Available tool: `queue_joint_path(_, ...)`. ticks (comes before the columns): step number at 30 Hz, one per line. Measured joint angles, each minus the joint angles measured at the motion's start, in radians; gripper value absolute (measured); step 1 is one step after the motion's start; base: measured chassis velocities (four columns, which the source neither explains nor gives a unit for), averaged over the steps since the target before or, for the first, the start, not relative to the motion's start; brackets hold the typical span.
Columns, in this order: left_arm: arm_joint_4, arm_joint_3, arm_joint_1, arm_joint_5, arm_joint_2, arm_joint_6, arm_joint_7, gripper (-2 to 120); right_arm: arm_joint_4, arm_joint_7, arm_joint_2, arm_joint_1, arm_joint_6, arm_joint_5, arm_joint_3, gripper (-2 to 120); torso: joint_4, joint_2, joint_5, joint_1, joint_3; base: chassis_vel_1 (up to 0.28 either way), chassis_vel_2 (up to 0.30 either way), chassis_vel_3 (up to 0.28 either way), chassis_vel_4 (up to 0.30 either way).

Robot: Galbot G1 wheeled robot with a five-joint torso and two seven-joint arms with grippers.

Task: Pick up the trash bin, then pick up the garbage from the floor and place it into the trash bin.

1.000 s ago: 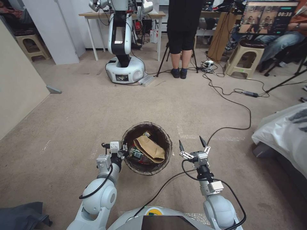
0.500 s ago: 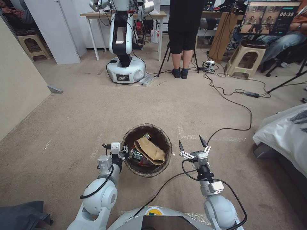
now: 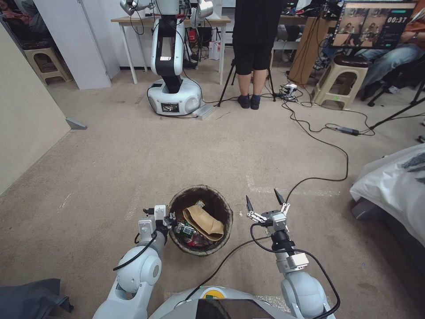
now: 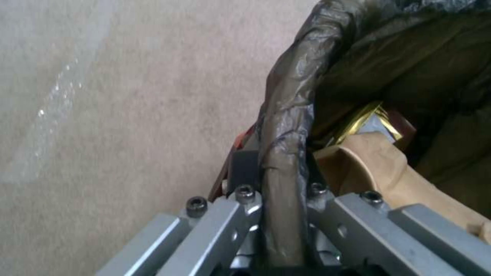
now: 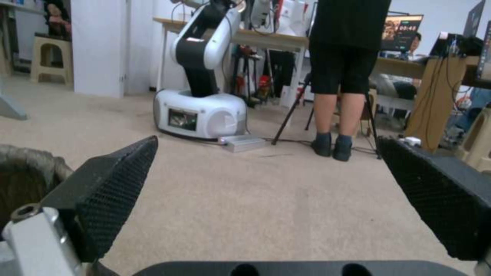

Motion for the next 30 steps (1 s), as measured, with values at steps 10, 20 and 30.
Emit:
queue_joint_path(10, 0.07, -0.017, -0.012, -0.078, -0.006, 0.007, -0.017, 0, -0.007, -0.01, 0.004, -0.003, 0.016, -0.004, 0.0, 100, 0.0003, 0.0, 0.0005, 0.0, 0.0, 0.0, 0.0, 0.0, 0.0)
queue_joint_path(20, 0.08, -0.017, -0.017, -0.105, -0.008, 0.007, -0.018, 3, -0.012, -0.016, 0.005, -0.004, 0.024, -0.005, 0.001, 100, 0.0, 0.0, 0.0002, 0.0, 0.0, 0.0, 0.0, 0.0, 0.0)
queue_joint_path(30, 0.085, -0.014, -0.02, -0.111, -0.01, 0.009, -0.015, 48, -0.013, -0.025, 0.006, -0.005, 0.028, -0.006, 0.001, 100, -0.0002, 0.0, -0.0003, 0.0, 0.0, 0.0, 0.0, 0.0, 0.0)
